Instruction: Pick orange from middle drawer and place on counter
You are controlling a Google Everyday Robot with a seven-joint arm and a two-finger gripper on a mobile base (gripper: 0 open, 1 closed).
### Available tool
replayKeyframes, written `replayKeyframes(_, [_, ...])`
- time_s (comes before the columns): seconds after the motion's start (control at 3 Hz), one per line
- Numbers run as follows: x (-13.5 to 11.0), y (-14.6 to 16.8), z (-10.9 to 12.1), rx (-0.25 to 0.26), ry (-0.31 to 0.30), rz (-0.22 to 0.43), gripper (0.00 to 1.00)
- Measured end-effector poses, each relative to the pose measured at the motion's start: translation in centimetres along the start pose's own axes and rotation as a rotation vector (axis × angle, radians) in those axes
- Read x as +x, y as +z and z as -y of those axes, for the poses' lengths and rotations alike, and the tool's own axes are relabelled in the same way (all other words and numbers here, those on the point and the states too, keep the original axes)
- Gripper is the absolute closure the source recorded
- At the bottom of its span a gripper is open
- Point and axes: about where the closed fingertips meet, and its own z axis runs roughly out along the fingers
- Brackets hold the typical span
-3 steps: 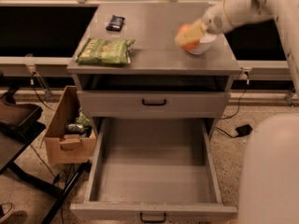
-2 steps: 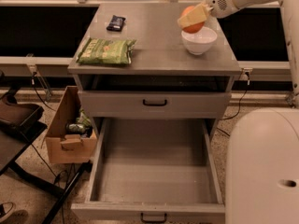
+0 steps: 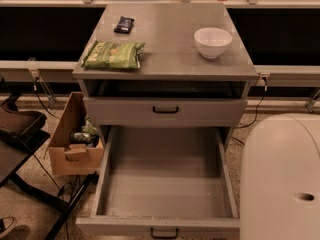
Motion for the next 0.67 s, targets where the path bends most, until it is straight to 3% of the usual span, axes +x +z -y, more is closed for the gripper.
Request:
replayKeyframes(0.33, [-0.3, 1.0, 0.4, 0.036, 0.038, 0.002, 1.00])
replayKeyframes(0.67, [-2.0, 5.0, 0.1, 0.106, 0.086, 0.011, 1.00])
